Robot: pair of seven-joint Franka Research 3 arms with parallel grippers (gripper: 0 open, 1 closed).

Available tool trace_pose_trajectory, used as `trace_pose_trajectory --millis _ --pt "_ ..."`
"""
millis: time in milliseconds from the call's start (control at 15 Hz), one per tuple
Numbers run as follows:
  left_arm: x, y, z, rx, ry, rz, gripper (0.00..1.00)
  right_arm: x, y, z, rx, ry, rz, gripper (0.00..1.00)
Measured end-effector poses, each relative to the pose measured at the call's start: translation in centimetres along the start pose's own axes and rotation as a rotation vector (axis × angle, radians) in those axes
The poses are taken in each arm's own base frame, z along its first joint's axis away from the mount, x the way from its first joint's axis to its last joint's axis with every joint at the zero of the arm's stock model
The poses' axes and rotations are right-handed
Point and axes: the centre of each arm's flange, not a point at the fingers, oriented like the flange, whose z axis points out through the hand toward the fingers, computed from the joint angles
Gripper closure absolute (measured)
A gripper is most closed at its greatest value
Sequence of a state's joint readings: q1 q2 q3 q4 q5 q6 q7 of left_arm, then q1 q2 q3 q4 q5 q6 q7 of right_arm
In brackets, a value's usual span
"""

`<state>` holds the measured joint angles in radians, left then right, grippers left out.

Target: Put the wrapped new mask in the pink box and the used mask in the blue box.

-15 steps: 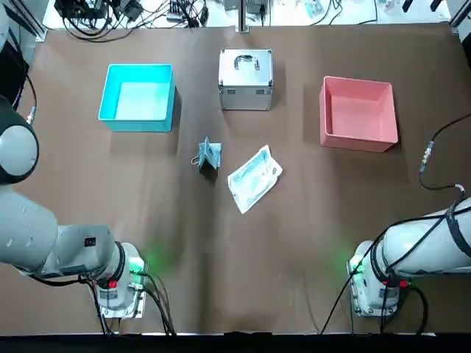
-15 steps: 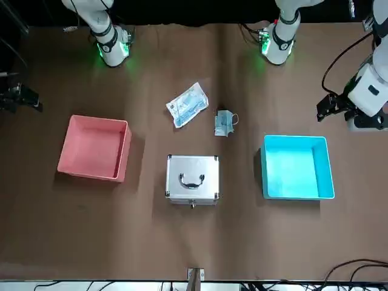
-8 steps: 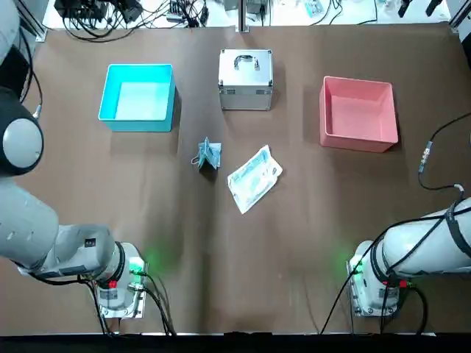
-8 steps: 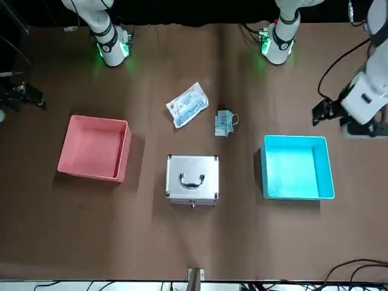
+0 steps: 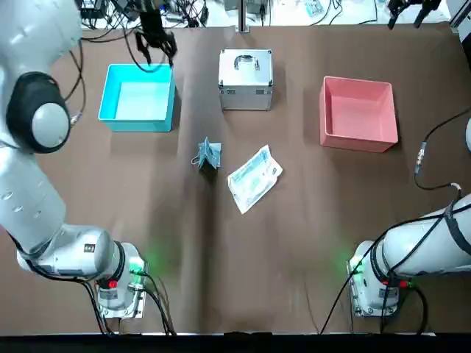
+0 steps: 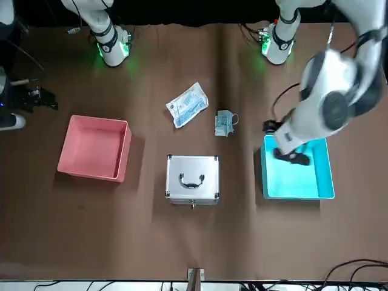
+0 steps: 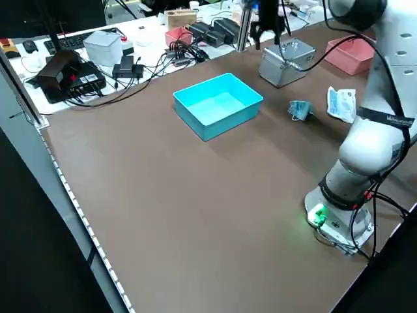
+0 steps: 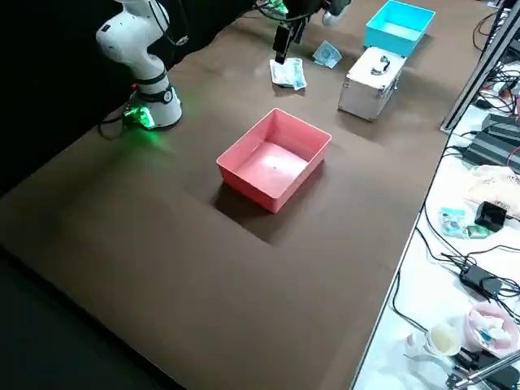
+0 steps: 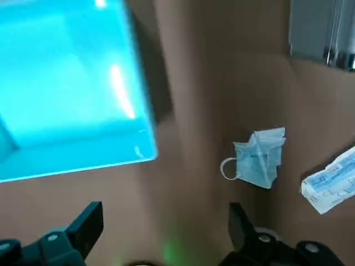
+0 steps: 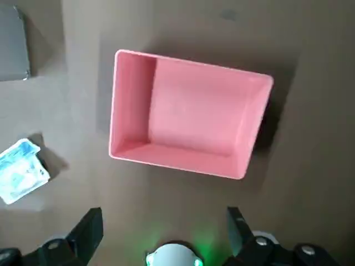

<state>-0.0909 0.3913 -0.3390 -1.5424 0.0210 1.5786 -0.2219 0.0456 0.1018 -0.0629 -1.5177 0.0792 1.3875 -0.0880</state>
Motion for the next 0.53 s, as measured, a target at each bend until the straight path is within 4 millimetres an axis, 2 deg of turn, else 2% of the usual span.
trace_pose_trajectory --millis 267,400,533 --pt "2.3 6.9 8.5 0.009 -0.028 -0.074 0.00 1.5 -1.3 5.1 0.127 -0.083 -0.010 0.02" --pt "2.5 9.0 12.3 0.012 -0.049 -0.130 0.00 2.4 -3.0 8.6 0.182 -0.123 -0.024 0.02" --pt "2.4 10.6 15.7 0.020 -0.071 -0.172 0.00 3.4 -5.8 13.0 0.210 -0.155 -0.047 0.02"
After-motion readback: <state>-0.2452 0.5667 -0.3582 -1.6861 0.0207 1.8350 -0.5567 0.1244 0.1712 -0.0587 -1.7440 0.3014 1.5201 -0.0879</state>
